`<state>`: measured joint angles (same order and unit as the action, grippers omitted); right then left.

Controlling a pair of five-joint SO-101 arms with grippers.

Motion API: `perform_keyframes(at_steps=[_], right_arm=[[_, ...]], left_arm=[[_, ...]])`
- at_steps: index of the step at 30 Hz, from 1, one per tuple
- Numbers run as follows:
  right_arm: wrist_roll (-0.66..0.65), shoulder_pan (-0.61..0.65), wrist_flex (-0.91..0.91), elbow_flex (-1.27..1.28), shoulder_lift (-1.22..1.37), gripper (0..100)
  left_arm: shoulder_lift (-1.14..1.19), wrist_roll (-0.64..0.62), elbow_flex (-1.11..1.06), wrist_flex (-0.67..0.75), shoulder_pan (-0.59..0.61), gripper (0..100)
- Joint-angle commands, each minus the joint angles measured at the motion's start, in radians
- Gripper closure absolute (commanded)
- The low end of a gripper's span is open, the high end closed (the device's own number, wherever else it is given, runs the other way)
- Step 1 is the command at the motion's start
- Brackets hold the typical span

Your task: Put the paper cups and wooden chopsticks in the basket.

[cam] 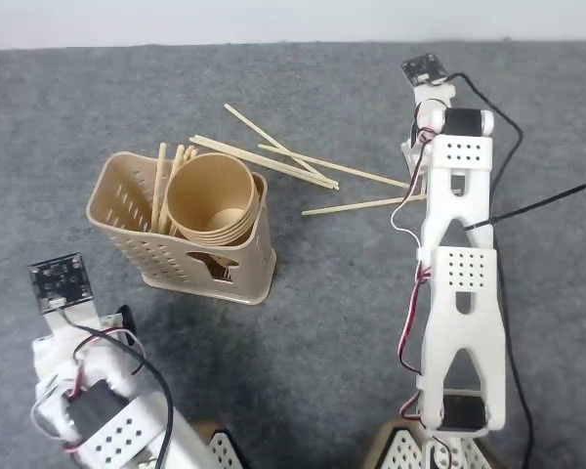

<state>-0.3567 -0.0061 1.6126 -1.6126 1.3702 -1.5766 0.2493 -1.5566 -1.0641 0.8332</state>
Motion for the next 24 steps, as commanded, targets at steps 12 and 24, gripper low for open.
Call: perform_keyframes(at_steps=[12, 24], right_arm=[[0.002, -0.002, -0.027, -0.055, 0.074, 99.0], [-0.103, 0.007, 0.028, -0.071, -0.317, 99.2]], left_arm=[[-0.009, 0.008, 0.008, 0.014, -0.002, 71], [-0.009, 0.008, 0.008, 0.014, -0.002, 71]])
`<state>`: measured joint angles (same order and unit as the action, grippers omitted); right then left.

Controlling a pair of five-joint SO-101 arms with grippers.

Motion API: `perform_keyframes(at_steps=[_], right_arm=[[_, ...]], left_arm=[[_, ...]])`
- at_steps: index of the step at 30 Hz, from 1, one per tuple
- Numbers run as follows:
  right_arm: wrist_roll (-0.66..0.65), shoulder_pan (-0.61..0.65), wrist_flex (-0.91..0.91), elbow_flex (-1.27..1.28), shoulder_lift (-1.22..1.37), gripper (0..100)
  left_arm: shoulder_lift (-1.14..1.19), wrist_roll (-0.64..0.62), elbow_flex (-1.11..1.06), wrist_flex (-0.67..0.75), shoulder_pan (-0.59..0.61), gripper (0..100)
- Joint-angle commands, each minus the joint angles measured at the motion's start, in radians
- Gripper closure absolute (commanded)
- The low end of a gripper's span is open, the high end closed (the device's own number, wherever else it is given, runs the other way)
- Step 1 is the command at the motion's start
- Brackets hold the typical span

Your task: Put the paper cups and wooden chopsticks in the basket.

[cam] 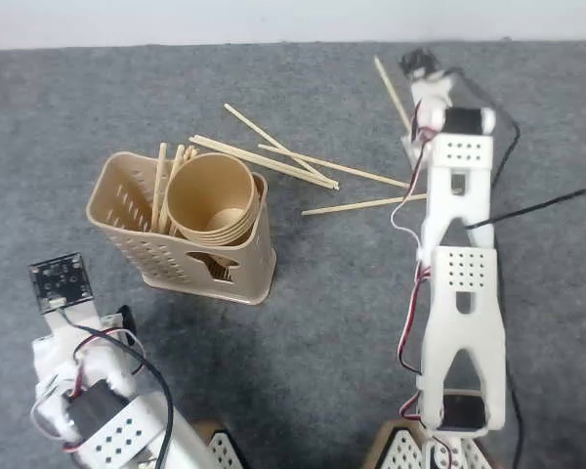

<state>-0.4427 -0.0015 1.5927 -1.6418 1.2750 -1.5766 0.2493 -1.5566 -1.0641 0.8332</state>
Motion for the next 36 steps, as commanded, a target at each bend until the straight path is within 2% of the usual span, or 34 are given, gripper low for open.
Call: perform_keyframes(at_steps=[1, 6, 12, 16, 18, 24, 31, 36], right_arm=[[-0.017, 0.002, 0.076, -0.041, -0.280, 99.2], [-0.011, 0.002, 0.202, -0.031, -0.516, 99.2], [-0.011, -0.002, 0.206, 0.054, -0.720, 99.2], [-0.017, 0.031, 0.205, 0.226, -0.906, 99.3], [-0.025, 0.068, 0.203, 0.358, -1.024, 99.3], [-0.241, 0.200, 0.202, 0.789, -1.399, 99.3], [-0.565, 0.266, 0.202, 1.140, -1.748, 99.3], [-0.571, 0.314, 0.203, 1.234, -1.885, 99.3]], left_arm=[[-0.009, 0.008, 0.008, 0.014, -0.002, 71], [-0.009, 0.008, 0.008, 0.014, -0.002, 71], [-0.009, 0.002, 0.021, 0.014, 0.000, 71], [-0.009, -0.029, 0.117, -0.058, 0.075, 71], [-0.009, -0.040, 0.114, -0.064, 0.074, 71], [-0.008, -0.038, 0.105, -0.064, 0.074, 71], [-0.008, -0.038, 0.076, -0.041, 0.075, 71], [-0.009, -0.038, 0.077, -0.037, 0.075, 71]])
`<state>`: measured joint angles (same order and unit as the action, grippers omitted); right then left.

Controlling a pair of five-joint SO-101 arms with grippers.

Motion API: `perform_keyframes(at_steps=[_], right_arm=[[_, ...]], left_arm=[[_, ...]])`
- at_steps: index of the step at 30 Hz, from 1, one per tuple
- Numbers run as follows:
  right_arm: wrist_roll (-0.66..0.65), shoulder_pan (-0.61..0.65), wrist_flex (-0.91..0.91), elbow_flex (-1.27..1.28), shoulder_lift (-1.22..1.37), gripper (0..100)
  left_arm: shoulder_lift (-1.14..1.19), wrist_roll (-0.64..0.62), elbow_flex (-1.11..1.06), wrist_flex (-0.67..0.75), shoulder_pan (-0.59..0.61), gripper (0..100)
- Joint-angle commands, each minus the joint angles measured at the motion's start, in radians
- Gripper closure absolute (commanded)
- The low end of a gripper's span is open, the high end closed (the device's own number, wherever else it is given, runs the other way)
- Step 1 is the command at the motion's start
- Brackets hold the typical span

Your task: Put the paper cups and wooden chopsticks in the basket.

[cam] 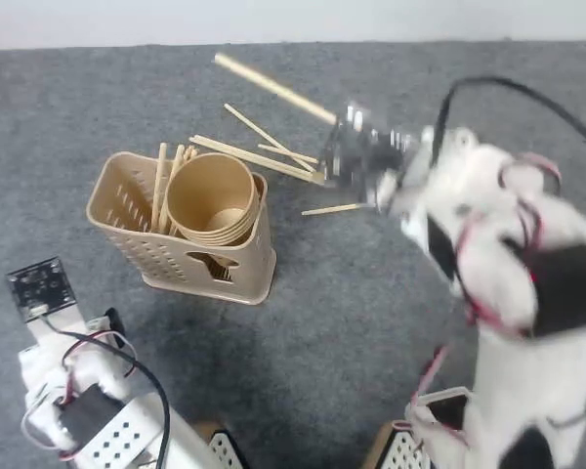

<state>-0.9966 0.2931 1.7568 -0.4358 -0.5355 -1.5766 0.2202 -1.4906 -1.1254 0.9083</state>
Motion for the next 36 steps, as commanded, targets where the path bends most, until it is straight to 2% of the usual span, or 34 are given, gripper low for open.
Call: perform_keyframes(at_steps=[1, 7, 13, 15, 19, 24, 28, 31, 36], right_arm=[[-0.014, 0.028, 0.039, 0.043, -0.093, 99.3], [0.201, 0.174, 0.033, 0.051, -0.125, 99.2], [0.663, 0.400, -0.122, 0.049, -0.124, 99.2], [0.723, 0.409, -0.177, 0.060, -0.116, 99.2], [0.752, 0.418, -0.248, 0.063, -0.048, 99.2], [0.730, 0.526, -0.335, 0.064, 0.064, 99.2], [0.589, 0.605, -0.311, 0.066, 0.183, 99.2], [0.532, 0.599, -0.274, 0.068, 0.239, 99.2], [0.497, 0.479, -0.222, 0.069, 0.246, 99.2]], left_arm=[[-0.009, -0.009, 0.013, 0.025, 0.000, 71], [-0.009, -0.011, 0.013, 0.025, 0.000, 71], [-0.008, -0.032, 0.039, 0.038, -0.026, 71], [-0.008, -0.044, 0.024, 0.038, -0.048, 71], [-0.008, -0.044, 0.018, 0.040, -0.054, 71], [-0.008, -0.049, 0.021, 0.077, -0.057, 71], [-0.003, -0.051, 0.079, 0.074, -0.117, 71], [-0.005, -0.083, 0.214, 0.015, -0.173, 71], [-0.008, -0.129, 0.453, -0.017, -0.253, 71]])
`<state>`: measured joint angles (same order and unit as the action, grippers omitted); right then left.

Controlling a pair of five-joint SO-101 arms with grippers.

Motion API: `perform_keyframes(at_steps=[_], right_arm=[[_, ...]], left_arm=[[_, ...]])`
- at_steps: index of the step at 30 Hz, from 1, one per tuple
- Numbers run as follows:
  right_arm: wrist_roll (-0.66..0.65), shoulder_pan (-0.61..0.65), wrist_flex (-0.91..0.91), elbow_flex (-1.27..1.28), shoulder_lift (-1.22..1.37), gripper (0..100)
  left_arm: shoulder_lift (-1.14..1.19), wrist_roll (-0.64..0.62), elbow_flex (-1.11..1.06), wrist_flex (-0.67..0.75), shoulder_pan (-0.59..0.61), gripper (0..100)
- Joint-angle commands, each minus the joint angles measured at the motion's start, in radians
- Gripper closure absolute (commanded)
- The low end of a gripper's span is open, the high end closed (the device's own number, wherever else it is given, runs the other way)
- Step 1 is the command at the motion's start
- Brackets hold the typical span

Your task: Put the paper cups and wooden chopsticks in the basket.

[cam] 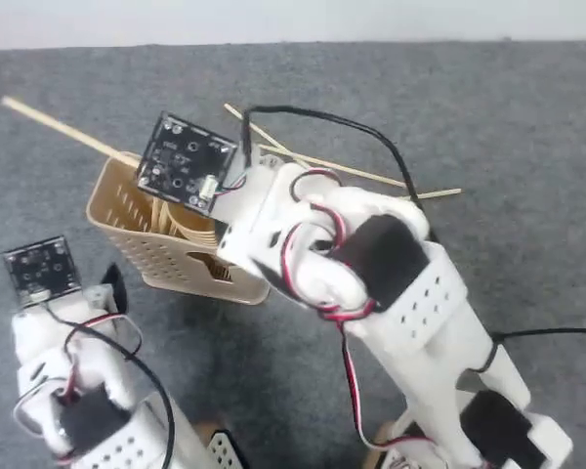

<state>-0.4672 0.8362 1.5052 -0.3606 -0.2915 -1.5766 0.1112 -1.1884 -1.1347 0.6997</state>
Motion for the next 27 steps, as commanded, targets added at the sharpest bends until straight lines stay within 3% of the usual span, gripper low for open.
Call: perform_keyframes(at_steps=[1, 6, 12, 17, 23, 27], right_arm=[[-0.038, -0.087, 0.050, -0.005, 0.005, 99.2], [-0.044, -0.148, 0.114, 0.071, -0.004, 99.2], [-0.081, -0.124, 0.128, 0.135, -0.004, 99.2], [-0.080, -0.113, 0.119, 0.140, -0.004, 99.2], [-0.080, -0.116, 0.125, 0.140, -0.008, 99.2], [-0.084, -0.117, 0.116, 0.135, -0.053, 99.2]], left_arm=[[-0.008, -0.025, 0.188, -0.008, -0.049, 71], [-0.009, -0.110, 0.312, -0.006, -0.049, 71], [-0.002, -0.189, 0.348, -0.002, -0.075, 71], [0.017, -0.402, 0.390, -0.057, -0.216, 71], [0.074, -0.563, 0.387, 0.078, -0.431, 71], [0.072, -0.494, 0.371, 0.163, -0.460, 71]])
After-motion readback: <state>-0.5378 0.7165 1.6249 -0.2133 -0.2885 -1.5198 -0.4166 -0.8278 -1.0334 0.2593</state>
